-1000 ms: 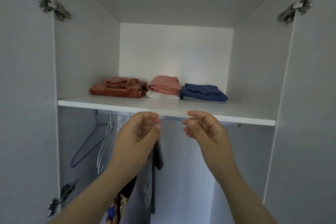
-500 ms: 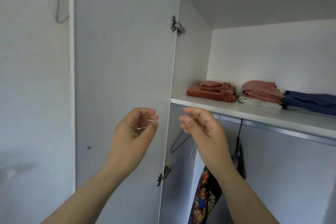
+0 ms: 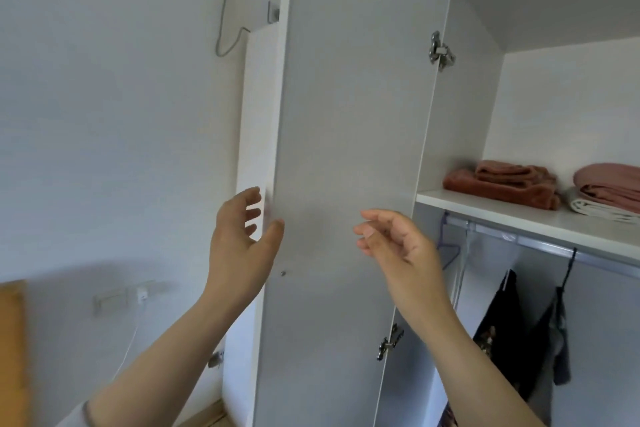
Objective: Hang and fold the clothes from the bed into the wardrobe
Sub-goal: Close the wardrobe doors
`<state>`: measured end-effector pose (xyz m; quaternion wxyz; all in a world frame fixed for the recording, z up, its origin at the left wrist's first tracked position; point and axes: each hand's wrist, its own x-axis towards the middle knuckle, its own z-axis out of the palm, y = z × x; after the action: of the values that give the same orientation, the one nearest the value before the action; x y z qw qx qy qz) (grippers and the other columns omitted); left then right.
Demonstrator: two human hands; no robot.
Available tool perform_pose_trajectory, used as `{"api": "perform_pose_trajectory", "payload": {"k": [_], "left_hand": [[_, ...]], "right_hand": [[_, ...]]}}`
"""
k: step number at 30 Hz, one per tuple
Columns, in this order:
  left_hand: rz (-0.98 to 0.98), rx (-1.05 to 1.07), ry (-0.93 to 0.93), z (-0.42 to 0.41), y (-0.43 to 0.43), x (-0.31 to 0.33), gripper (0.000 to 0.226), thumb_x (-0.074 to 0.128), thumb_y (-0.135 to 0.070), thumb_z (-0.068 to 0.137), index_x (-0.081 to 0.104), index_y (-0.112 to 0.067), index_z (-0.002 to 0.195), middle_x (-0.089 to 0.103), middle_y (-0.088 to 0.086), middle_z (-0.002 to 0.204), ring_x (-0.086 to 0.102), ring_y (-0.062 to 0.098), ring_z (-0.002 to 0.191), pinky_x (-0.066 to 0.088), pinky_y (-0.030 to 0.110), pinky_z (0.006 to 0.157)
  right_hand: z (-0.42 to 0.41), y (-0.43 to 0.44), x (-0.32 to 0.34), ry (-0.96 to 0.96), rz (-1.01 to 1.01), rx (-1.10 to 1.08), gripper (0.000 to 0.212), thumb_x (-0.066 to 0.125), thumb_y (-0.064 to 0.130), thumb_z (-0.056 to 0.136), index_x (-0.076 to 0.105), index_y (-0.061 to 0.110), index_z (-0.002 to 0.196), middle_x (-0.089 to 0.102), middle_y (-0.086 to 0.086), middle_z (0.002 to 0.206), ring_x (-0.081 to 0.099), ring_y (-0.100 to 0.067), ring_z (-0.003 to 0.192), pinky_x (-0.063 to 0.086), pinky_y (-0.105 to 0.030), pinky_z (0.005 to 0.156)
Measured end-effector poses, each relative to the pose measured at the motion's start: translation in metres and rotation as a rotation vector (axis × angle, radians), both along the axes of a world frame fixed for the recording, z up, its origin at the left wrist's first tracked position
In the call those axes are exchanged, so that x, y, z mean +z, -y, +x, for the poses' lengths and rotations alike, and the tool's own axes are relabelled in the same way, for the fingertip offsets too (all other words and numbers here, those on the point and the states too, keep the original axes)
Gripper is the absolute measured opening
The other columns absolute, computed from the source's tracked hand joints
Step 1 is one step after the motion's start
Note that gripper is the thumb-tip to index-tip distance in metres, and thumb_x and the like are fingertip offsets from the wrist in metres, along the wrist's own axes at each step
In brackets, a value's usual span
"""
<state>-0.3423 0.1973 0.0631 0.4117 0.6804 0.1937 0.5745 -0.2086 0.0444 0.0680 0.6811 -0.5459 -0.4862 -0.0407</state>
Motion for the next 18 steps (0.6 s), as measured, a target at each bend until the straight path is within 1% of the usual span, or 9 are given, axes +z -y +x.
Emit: {"api": "perform_pose_trajectory", "payload": {"k": [2, 3, 5, 6, 8, 12, 14, 17, 18], "left_hand": [[-0.025, -0.052, -0.02, 0.001, -0.006, 0.0, 0.049, 0.064, -0.02, 0.089, 0.049, -0.023, 0.136, 0.057, -0.013, 0.126, 0.058, 0.006, 0.11, 0.048, 0.025, 0.093], [-0.03, -0.074, -0.038, 0.003, -0.008, 0.0, 0.047, 0.064, -0.02, 0.089, 0.051, -0.023, 0.134, 0.06, -0.013, 0.122, 0.061, 0.006, 0.106, 0.049, 0.023, 0.09], [-0.02, -0.095, -0.055, 0.007, -0.01, 0.0, 0.035, 0.064, -0.018, 0.088, 0.058, -0.028, 0.121, 0.065, -0.016, 0.108, 0.063, 0.003, 0.093, 0.048, 0.009, 0.074], [-0.014, -0.089, -0.049, 0.009, -0.009, 0.0, 0.027, 0.064, -0.017, 0.088, 0.06, -0.031, 0.111, 0.066, -0.016, 0.101, 0.063, 0.001, 0.086, 0.046, 0.006, 0.067], [-0.016, -0.066, -0.028, 0.012, -0.009, -0.001, 0.018, 0.063, -0.015, 0.088, 0.062, -0.031, 0.096, 0.066, -0.013, 0.092, 0.06, 0.001, 0.079, 0.043, 0.004, 0.061], [-0.042, -0.056, 0.02, 0.013, -0.005, -0.001, 0.015, 0.063, -0.015, 0.088, 0.062, -0.03, 0.091, 0.066, -0.015, 0.087, 0.059, -0.004, 0.07, 0.042, 0.003, 0.055], [-0.047, -0.075, 0.034, 0.012, -0.001, 0.0, 0.012, 0.063, -0.017, 0.089, 0.063, -0.028, 0.088, 0.067, -0.018, 0.08, 0.06, -0.005, 0.065, 0.041, 0.003, 0.054], [-0.037, -0.098, 0.029, 0.012, 0.007, 0.0, 0.008, 0.062, -0.022, 0.091, 0.063, -0.025, 0.083, 0.065, -0.024, 0.075, 0.058, -0.004, 0.062, 0.041, 0.004, 0.056], [-0.031, -0.102, 0.023, 0.012, 0.01, 0.0, 0.009, 0.062, -0.024, 0.091, 0.063, -0.025, 0.082, 0.065, -0.023, 0.075, 0.057, -0.002, 0.062, 0.041, 0.004, 0.056]], "right_hand": [[0.0, -0.002, 0.0, 0.005, -0.008, -0.007, 0.023, 0.062, 0.012, 0.093, 0.069, 0.033, 0.099, 0.072, -0.003, 0.095, 0.069, -0.016, 0.086, 0.054, -0.046, 0.091], [0.0, -0.003, 0.0, 0.008, -0.015, -0.012, 0.023, 0.062, 0.012, 0.093, 0.069, 0.033, 0.099, 0.072, -0.002, 0.095, 0.069, -0.016, 0.086, 0.054, -0.046, 0.091], [0.001, -0.003, 0.0, 0.005, -0.021, -0.025, 0.021, 0.062, 0.013, 0.093, 0.069, 0.031, 0.1, 0.072, -0.002, 0.093, 0.069, -0.015, 0.086, 0.053, -0.047, 0.092], [0.001, -0.003, 0.0, 0.003, -0.021, -0.031, 0.02, 0.062, 0.013, 0.093, 0.069, 0.03, 0.101, 0.072, -0.002, 0.093, 0.069, -0.015, 0.086, 0.053, -0.048, 0.092], [0.001, -0.001, 0.0, -0.005, -0.023, -0.042, 0.02, 0.062, 0.013, 0.092, 0.069, 0.029, 0.102, 0.072, -0.002, 0.093, 0.069, -0.015, 0.085, 0.053, -0.047, 0.093], [0.001, 0.005, 0.0, -0.011, -0.029, -0.058, 0.019, 0.061, 0.013, 0.092, 0.068, 0.028, 0.102, 0.072, -0.003, 0.092, 0.069, -0.016, 0.086, 0.053, -0.045, 0.093], [0.001, 0.01, 0.0, -0.006, -0.033, -0.067, 0.019, 0.061, 0.014, 0.092, 0.068, 0.029, 0.102, 0.072, -0.002, 0.092, 0.069, -0.016, 0.087, 0.054, -0.039, 0.089], [0.002, 0.019, 0.0, -0.012, -0.031, -0.076, 0.02, 0.061, 0.012, 0.092, 0.068, 0.03, 0.1, 0.073, -0.001, 0.093, 0.069, -0.016, 0.088, 0.055, -0.028, 0.077], [0.003, 0.022, 0.0, -0.02, -0.027, -0.078, 0.02, 0.061, 0.012, 0.092, 0.068, 0.029, 0.1, 0.073, -0.001, 0.094, 0.069, -0.016, 0.087, 0.055, -0.027, 0.078]]}}
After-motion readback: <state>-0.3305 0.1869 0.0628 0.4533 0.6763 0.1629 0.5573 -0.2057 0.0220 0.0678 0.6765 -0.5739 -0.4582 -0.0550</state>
